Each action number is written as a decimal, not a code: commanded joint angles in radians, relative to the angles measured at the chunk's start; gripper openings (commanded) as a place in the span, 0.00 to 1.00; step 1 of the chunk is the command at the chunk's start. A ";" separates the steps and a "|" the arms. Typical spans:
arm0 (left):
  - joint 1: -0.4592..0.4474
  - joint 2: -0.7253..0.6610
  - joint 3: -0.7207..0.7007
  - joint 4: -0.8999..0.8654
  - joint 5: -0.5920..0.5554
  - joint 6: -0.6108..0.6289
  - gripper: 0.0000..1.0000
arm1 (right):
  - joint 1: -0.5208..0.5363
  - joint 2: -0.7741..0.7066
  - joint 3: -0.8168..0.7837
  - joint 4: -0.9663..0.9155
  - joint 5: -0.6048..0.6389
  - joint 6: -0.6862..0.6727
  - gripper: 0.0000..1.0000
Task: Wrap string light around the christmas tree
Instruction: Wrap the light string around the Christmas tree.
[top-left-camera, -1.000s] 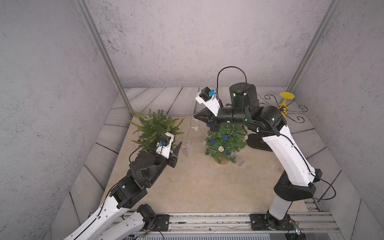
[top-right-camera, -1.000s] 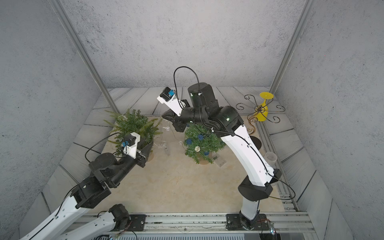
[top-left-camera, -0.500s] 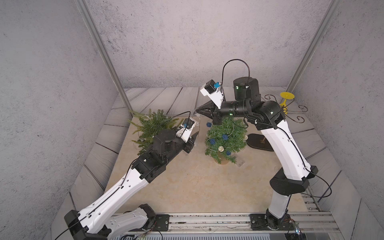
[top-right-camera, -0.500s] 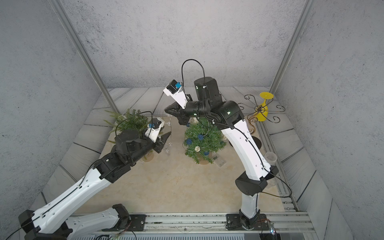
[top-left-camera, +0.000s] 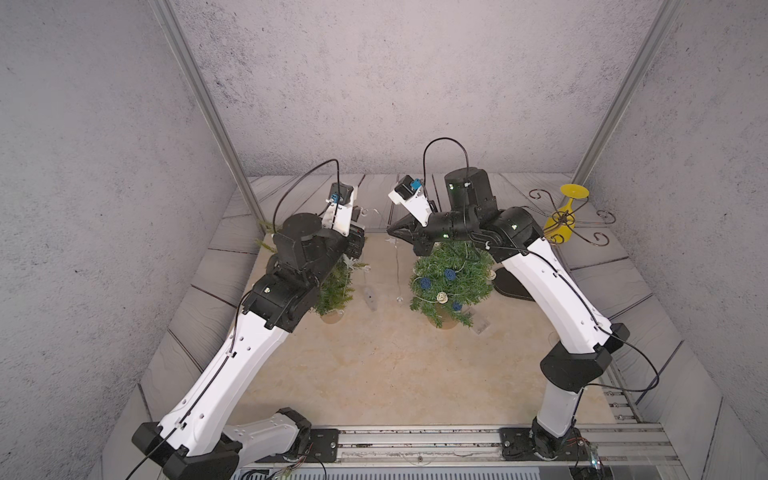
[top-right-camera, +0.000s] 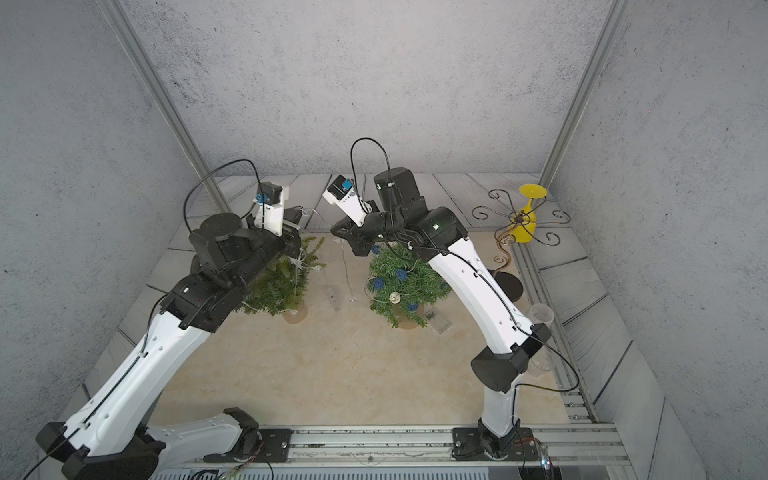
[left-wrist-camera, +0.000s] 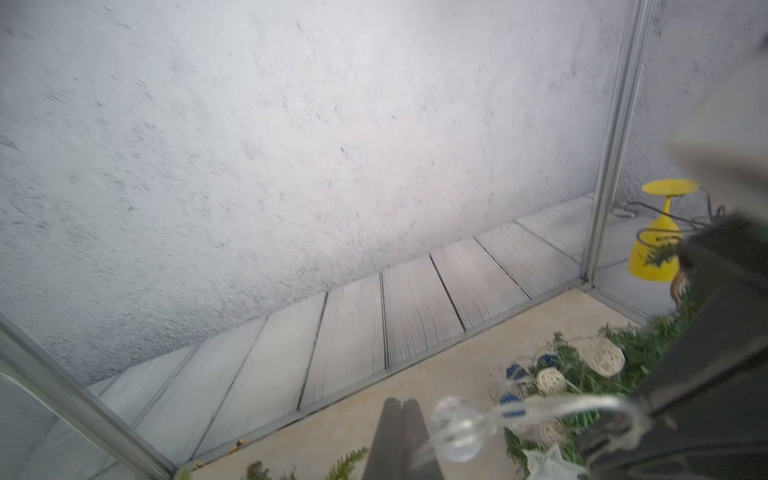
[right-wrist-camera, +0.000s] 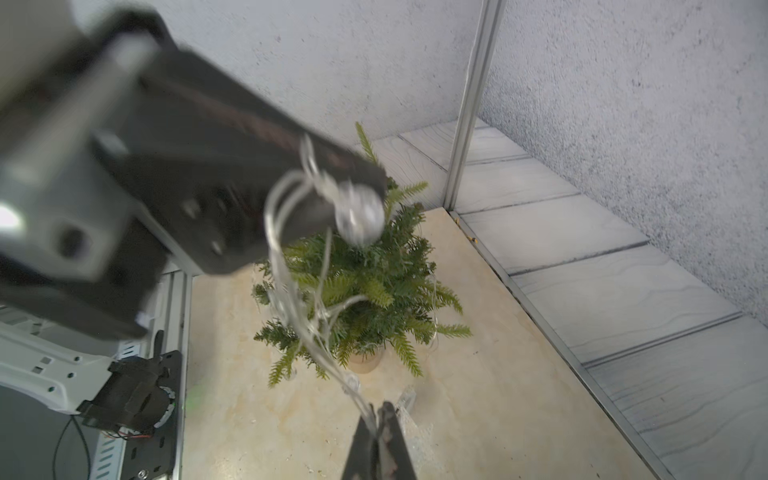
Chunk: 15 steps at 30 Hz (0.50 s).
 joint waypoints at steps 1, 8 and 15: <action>0.043 0.065 0.071 -0.058 0.011 0.017 0.00 | 0.001 -0.026 0.011 0.063 0.071 -0.011 0.00; 0.141 0.196 0.183 -0.087 0.103 0.011 0.00 | -0.001 0.037 0.043 0.119 0.106 0.021 0.00; 0.192 0.305 0.291 -0.138 0.149 0.043 0.00 | -0.001 0.101 0.111 0.126 0.143 0.022 0.00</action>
